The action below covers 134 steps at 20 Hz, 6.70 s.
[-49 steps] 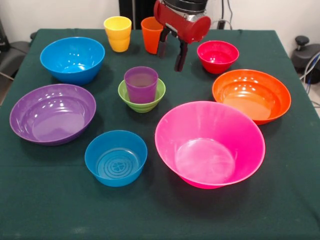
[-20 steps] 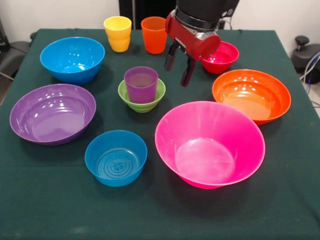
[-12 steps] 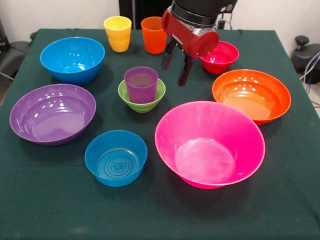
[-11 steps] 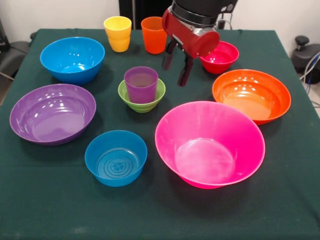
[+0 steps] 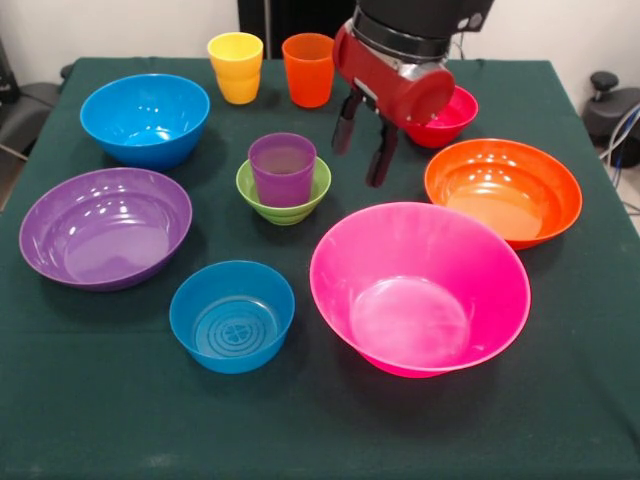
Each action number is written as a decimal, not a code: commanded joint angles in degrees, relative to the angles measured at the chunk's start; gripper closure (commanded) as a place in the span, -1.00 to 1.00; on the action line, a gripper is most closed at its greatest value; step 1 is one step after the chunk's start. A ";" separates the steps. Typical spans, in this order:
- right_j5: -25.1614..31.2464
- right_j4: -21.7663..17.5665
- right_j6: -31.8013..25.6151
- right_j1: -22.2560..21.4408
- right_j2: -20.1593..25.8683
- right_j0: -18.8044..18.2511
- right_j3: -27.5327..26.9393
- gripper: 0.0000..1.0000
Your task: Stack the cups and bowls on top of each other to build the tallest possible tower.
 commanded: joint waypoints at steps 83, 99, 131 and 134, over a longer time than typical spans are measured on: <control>11.60 0.30 1.82 7.62 2.27 0.79 -7.26 -1.00; 8.13 -0.39 0.90 6.18 3.29 0.01 -3.42 -1.00; 3.47 0.23 1.21 4.02 4.40 -0.08 2.38 -1.00; 3.31 1.65 3.69 3.87 4.27 0.34 3.29 -1.00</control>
